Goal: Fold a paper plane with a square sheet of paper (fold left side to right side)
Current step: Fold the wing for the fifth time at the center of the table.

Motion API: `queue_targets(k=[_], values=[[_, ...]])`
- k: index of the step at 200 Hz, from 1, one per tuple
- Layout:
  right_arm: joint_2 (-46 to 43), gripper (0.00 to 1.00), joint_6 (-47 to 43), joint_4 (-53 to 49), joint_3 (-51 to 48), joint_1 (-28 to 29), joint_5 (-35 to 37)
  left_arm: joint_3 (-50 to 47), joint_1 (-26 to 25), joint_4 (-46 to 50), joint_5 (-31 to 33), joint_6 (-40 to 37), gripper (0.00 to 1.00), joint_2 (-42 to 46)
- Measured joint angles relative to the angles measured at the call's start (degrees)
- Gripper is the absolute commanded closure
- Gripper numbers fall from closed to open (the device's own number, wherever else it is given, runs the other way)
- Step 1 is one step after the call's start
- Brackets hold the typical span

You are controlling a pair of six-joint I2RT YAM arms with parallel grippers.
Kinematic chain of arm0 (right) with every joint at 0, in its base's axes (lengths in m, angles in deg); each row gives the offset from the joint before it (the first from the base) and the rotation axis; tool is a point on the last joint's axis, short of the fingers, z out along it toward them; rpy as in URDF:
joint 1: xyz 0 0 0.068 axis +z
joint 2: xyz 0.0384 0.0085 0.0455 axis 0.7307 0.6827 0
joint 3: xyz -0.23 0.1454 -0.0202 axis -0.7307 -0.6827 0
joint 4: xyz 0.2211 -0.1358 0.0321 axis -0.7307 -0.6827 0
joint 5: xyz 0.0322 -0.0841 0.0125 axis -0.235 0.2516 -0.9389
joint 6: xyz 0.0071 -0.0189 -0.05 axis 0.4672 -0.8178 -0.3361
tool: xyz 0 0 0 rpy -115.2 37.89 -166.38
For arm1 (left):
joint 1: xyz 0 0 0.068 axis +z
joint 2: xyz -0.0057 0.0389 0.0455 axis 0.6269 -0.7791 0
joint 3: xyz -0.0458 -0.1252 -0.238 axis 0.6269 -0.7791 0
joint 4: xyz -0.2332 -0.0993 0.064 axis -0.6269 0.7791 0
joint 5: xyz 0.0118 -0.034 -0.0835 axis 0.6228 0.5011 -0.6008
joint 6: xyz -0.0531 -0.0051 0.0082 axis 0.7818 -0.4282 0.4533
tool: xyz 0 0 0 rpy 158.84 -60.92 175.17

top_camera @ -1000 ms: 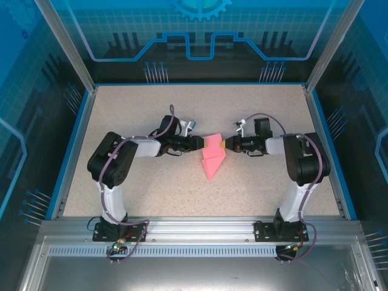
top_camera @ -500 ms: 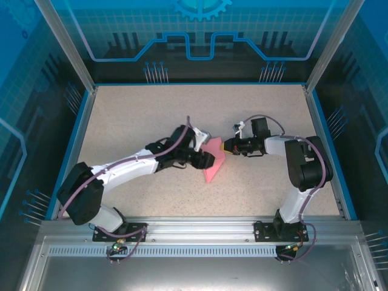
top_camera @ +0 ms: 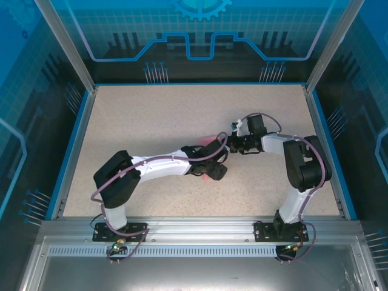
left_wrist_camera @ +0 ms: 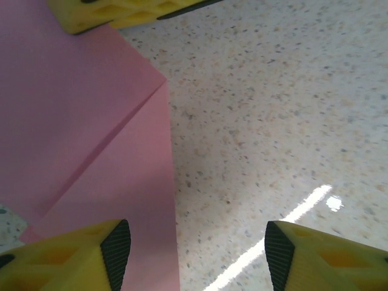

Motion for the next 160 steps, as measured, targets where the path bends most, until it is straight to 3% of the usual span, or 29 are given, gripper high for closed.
queue_targets(k=[57,123,160], values=[[0.0,1.00,0.4,-0.2,0.0,0.0,0.6,5.3,-3.3,5.3,12.2,-0.1,0.36,-7.1],[0.5,1.00,0.4,-0.3,0.2,0.4,1.0,6.1,-3.3,7.9,17.0,0.2,0.45,-9.0],[1.0,1.00,0.4,-0.7,0.8,0.5,1.0,6.4,-3.3,8.5,18.0,0.3,0.57,-9.8]])
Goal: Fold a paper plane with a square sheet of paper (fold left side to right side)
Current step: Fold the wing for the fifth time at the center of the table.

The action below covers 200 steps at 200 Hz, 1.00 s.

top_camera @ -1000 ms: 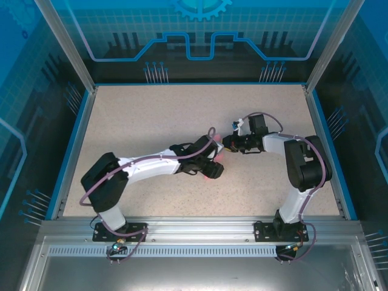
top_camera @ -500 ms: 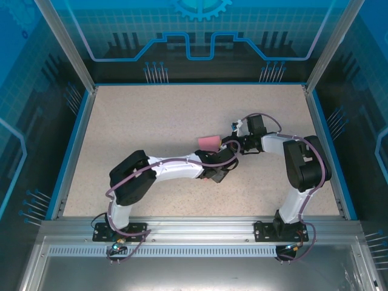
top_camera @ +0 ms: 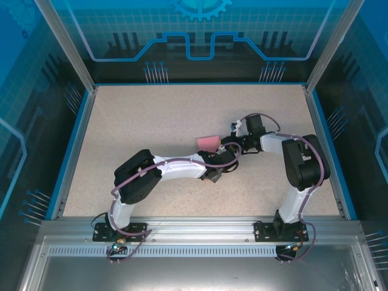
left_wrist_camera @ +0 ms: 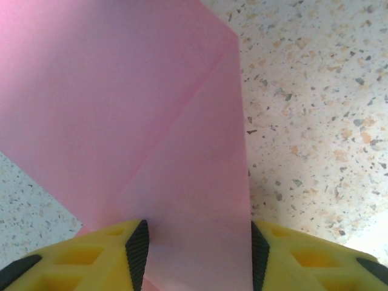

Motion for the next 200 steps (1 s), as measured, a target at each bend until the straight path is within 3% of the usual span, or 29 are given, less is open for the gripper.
queue_targets(k=[90,119,171,200], values=[[0.7,1.00,-0.3,-1.2,1.1,0.0,0.0,0.0,0.0,0.0,0.0,0.0,0.86,-0.2],[0.7,0.79,-1.5,-2.6,2.1,0.0,0.0,0.0,0.1,-0.3,-0.2,0.2,0.90,-0.2],[-4.3,0.30,-3.9,-4.8,2.8,-0.7,3.7,-3.0,2.4,-4.2,-5.5,1.3,0.92,1.1],[-12.2,0.18,-5.8,-5.2,2.1,-3.0,6.9,-6.3,5.0,-7.7,-10.8,2.5,0.91,4.1]])
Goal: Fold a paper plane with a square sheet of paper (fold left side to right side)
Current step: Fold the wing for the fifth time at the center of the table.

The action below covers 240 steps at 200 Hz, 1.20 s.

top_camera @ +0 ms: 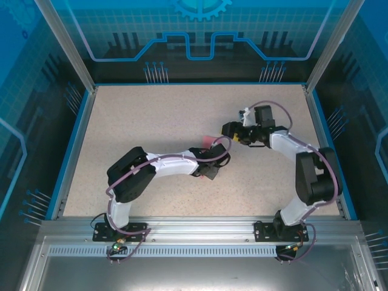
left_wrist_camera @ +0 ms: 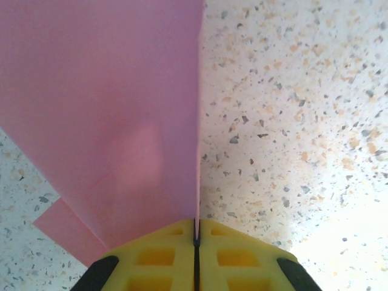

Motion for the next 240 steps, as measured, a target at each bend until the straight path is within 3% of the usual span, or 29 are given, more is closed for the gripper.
queue_targets(k=[43,93,137,184,240], values=[[-4.6,0.14,-2.1,0.0,-3.7,-3.1,2.5,-6.8,5.4,-9.7,-11.9,3.5,0.91,5.9],[-4.0,0.14,-2.9,0.8,-9.2,-2.9,2.0,-18.0,13.9,-26.4,-27.7,11.3,0.91,9.1],[-1.0,0.14,-2.9,3.9,-9.4,0.0,1.9,-22.7,18.3,-39.8,-39.1,19.0,0.92,7.8],[2.6,0.22,-2.2,7.1,-9.4,2.3,1.4,-22.7,20.4,-49.3,-46.4,24.8,0.93,3.1],[7.6,0.32,1.3,11.3,-9.0,5.3,0.6,-23.0,21.7,-55.4,-49.9,29.5,0.95,0.2]])
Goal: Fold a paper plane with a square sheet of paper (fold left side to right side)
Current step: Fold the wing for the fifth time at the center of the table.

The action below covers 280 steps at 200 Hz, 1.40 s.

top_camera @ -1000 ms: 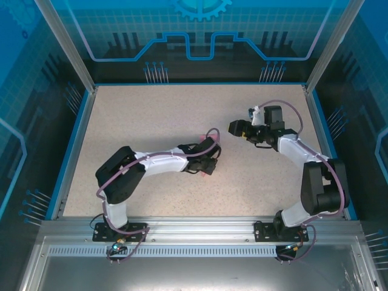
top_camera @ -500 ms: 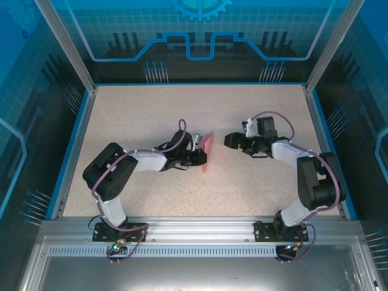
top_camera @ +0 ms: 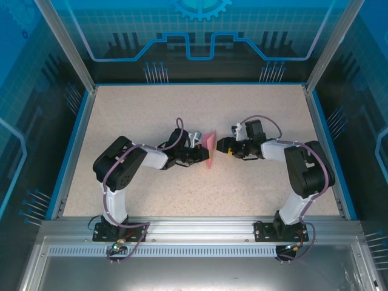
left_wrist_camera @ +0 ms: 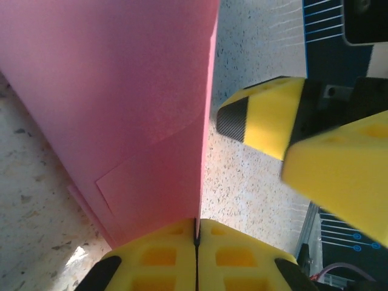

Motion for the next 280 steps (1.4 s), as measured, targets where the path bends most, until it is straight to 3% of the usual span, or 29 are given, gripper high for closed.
queue_targets(k=[119,280], values=[[5.8,0.48,3.8,1.4,6.2,1.8,3.0,-2.4,2.0,-8.9,-2.8,6.9,0.97,-3.6],[12.7,0.53,3.8,-6.8,16.0,4.8,7.6,-2.8,2.4,-10.6,-3.3,7.3,0.95,-4.4]])
